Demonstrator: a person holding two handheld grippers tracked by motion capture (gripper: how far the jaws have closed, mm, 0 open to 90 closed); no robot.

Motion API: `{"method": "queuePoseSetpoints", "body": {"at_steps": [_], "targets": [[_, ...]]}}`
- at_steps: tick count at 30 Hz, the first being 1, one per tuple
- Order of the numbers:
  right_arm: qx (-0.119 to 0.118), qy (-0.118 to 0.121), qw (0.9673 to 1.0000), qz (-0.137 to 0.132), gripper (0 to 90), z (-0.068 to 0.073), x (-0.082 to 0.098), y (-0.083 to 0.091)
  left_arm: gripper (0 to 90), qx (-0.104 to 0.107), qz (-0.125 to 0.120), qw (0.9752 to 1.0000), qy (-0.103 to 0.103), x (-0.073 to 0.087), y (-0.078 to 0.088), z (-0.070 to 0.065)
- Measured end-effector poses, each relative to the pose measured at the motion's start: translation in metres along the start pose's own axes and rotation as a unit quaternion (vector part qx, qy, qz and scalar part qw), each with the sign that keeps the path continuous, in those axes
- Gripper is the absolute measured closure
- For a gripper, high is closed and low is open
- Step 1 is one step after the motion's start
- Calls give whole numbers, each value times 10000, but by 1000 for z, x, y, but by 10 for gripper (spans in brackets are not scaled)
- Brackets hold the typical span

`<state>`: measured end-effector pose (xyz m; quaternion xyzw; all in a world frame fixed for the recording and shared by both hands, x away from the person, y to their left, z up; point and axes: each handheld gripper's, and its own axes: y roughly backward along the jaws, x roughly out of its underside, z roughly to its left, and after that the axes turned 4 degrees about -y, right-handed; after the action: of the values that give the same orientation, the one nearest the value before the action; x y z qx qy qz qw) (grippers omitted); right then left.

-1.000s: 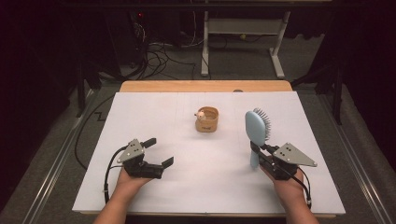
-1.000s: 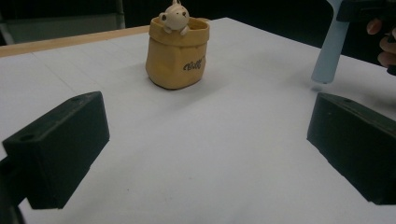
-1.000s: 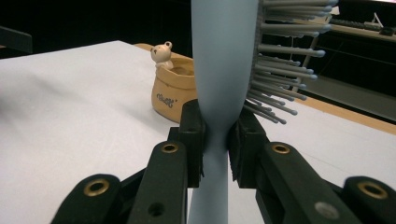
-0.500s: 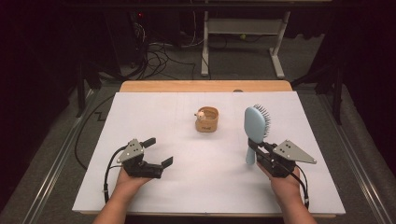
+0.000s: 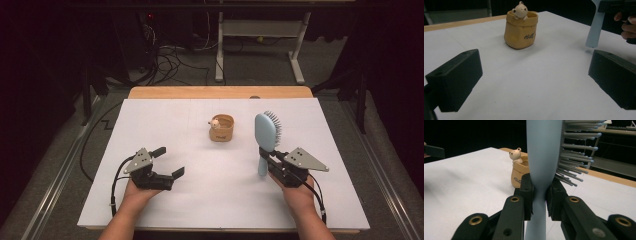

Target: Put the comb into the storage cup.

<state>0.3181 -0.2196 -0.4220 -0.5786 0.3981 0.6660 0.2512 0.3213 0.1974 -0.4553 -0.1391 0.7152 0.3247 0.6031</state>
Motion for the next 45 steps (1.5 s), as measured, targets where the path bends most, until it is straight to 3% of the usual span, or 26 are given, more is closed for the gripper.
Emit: {"method": "queuePoseSetpoints", "body": {"at_steps": [5,20,45], "targets": [[74,-82,9999,20,783,1,-3,-5,0,21,-16,10000,7,0,-1,-1],[-13,-247,9997,48,782,1,-15,-23,2,66,-52,10000,-21,0,0,-1],[94,-251,9995,-182,782,2,-42,-48,0,73,86,9999,-107,2,-2,-1]]}}
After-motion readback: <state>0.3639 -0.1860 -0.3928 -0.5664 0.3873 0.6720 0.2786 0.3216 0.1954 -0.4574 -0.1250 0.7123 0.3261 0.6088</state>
